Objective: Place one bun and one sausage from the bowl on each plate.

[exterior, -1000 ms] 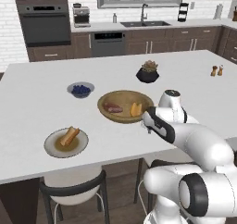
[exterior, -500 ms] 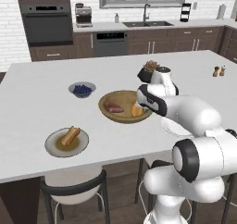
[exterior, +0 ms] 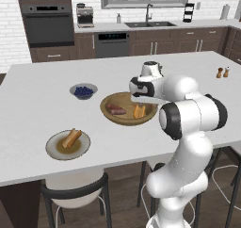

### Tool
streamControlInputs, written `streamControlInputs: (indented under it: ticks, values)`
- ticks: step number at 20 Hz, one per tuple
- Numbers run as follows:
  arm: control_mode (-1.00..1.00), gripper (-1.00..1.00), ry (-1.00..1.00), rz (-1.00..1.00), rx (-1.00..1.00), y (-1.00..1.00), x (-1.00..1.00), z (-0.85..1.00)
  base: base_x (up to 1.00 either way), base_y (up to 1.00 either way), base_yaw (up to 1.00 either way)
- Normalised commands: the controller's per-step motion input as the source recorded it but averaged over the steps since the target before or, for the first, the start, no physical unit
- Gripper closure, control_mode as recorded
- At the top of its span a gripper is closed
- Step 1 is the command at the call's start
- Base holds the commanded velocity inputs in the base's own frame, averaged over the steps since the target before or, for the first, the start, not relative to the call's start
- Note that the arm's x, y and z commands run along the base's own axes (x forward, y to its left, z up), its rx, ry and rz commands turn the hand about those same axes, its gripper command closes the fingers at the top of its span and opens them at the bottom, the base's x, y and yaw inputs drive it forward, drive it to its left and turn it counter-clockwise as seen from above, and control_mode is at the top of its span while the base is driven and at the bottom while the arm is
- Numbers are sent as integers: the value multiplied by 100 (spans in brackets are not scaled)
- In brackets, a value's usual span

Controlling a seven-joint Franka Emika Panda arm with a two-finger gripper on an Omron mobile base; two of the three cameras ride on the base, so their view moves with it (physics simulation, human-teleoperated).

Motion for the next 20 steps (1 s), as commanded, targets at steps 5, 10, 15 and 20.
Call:
streamControlInputs:
  ticks: [5, 10, 15, 20]
  values:
    - [-100, -100, 1, 0, -2, -1, 53, -56, 0, 0, 0]
    - [-100, -100, 0, 0, 0, 0, 41, -63, 0, 0, 0]
    - [-100, -100, -1, 0, 0, 1, 46, -33, 0, 0, 0]
    - [-100, -100, -3, 0, 0, 1, 16, -36, 0, 0, 0]
